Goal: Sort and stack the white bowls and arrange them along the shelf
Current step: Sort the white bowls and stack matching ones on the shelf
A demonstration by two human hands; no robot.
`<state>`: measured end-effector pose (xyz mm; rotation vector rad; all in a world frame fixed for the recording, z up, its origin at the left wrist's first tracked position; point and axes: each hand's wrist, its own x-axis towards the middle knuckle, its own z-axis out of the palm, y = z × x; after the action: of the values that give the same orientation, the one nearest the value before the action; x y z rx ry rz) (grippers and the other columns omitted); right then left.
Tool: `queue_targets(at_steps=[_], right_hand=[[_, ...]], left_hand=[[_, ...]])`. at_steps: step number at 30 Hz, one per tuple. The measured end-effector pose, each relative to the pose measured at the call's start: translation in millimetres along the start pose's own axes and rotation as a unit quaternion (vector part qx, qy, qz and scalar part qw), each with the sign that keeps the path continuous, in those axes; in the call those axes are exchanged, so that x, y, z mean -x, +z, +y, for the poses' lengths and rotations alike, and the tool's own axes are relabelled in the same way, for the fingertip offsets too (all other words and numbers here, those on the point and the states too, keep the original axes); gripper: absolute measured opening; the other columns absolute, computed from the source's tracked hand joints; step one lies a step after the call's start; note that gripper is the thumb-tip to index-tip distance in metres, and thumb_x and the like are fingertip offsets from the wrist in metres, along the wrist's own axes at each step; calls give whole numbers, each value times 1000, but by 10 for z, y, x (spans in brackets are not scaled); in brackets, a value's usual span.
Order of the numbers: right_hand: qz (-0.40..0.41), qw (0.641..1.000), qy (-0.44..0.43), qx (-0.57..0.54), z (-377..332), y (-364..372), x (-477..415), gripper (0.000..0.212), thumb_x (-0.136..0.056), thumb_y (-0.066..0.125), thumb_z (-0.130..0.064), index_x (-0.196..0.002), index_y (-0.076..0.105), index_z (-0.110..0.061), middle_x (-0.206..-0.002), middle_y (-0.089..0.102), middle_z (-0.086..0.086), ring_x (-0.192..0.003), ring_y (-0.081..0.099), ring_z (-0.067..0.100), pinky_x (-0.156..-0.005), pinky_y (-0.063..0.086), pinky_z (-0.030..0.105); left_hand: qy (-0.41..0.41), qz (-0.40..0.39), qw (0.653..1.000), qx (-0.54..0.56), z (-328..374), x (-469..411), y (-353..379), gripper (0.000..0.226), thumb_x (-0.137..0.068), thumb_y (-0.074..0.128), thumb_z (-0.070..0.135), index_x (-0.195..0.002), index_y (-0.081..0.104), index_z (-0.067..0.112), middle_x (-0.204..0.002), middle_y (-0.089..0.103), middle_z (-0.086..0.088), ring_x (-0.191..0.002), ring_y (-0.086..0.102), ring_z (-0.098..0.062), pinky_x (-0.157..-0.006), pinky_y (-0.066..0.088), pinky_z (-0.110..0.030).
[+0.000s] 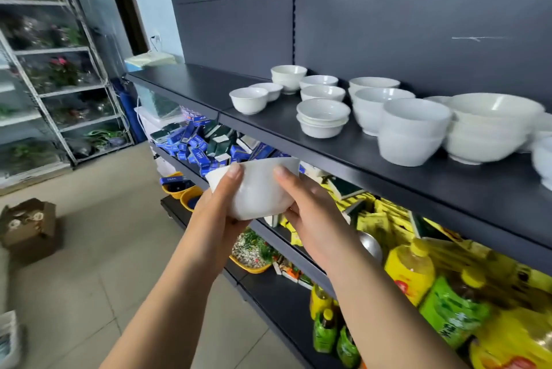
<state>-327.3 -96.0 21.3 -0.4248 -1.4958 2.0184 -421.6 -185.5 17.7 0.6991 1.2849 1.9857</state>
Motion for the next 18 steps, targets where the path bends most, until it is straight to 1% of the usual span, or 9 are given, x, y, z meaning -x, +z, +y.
queue_targets(at_steps=[4,6,9,10,11,13,14,16,18], right_hand=[[-20,1000,13,-4,116,252,-357,31,-60,61,-38,-86,62,-21,-86,68,-5,-83,63,9,-83,50,25],[-39,999,13,5,145,312,-535,30,-60,62,-38,-86,63,-21,-85,68,-7,-84,63,8,-83,49,24],[-55,998,6,36,221,348,-892,26,-63,75,-44,-82,69,-28,-86,70,-11,-90,63,8,-88,48,26],[-52,997,2,51,242,339,-1015,32,-60,73,-47,-85,68,-28,-90,70,-9,-93,63,10,-90,49,28],[-47,997,-4,57,261,338,-1174,38,-58,70,-47,-89,66,-25,-95,69,-5,-95,63,12,-91,49,30],[-42,997,-27,54,304,329,-1508,45,-55,72,-44,-93,63,-21,-97,69,-1,-94,64,14,-89,50,32],[-47,997,-42,50,317,327,-1686,52,-51,77,-45,-93,63,-19,-96,70,-2,-93,64,13,-87,50,31],[-66,994,-78,30,293,331,-2029,69,-38,84,-55,-94,64,-18,-93,71,-5,-92,65,10,-82,51,26],[-87,990,-108,13,231,322,-2406,76,-37,83,-59,-97,63,-17,-93,71,-6,-93,64,9,-81,51,25]], left_hand=[[-16,3,1000,-7,127,-286,-427,55,-65,66,50,-106,62,14,-100,71,-4,-93,67,-16,-73,56,-25],[-6,-1,1000,-27,159,-442,-571,74,-55,72,57,-112,60,11,-108,69,-9,-100,65,-20,-81,56,-29],[26,-21,997,-63,179,-735,-748,92,-47,76,66,-117,57,9,-113,66,-14,-105,62,-29,-93,49,-41],[38,-34,995,-84,184,-833,-787,96,-46,76,69,-118,56,8,-113,65,-15,-103,61,-33,-94,47,-44],[53,-51,992,-105,198,-965,-830,98,-46,76,69,-119,55,7,-111,65,-13,-99,61,-30,-89,48,-40],[76,-88,983,-141,243,-1246,-912,101,-46,76,69,-121,52,6,-101,69,-3,-88,65,-17,-73,53,-26],[78,-100,980,-155,275,-1410,-955,104,-45,77,69,-124,51,5,-100,70,-2,-87,66,-15,-68,53,-22],[82,-111,974,-179,366,-1751,-1026,107,-45,77,69,-127,48,7,-114,66,-7,-103,64,-21,-77,54,-27],[114,-112,963,-217,494,-2144,-1070,105,-46,74,72,-125,49,8,-115,66,-5,-107,62,-19,-82,51,-27]])
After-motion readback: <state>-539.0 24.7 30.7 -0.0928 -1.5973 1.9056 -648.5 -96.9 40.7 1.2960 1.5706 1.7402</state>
